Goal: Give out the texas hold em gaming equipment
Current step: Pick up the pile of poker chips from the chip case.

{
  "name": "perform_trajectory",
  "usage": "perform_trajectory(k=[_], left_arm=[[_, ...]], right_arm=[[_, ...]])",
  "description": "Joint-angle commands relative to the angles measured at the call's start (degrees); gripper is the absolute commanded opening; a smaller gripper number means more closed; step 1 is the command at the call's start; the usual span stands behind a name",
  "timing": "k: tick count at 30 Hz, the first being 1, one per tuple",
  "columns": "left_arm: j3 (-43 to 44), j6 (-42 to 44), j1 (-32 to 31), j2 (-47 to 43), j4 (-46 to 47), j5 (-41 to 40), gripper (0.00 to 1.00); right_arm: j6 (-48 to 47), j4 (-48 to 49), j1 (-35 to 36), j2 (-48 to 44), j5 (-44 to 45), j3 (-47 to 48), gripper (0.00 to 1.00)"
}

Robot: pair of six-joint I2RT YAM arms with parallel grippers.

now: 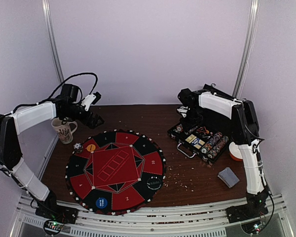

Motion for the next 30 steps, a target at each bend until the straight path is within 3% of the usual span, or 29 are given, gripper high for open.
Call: perform_trajectory(k=[1, 19, 30], left_arm=[[1.1, 0.9, -0.3, 0.6, 1.7, -0.1, 0.98], [1.2, 0.7, -0.3, 1.4, 1.1, -0.2, 0.98], [1.4, 0.7, -0.3, 1.4, 0.9, -0.8, 0.98]], right_arm=[[0.4, -2.4, 1.9, -0.2, 0.5, -1.1, 0.43], [2.9, -2.1, 0.4, 1.3, 12.0, 2.4, 0.44], [3.4, -2.3, -0.7, 1.1, 11.8, 4.5, 0.44]])
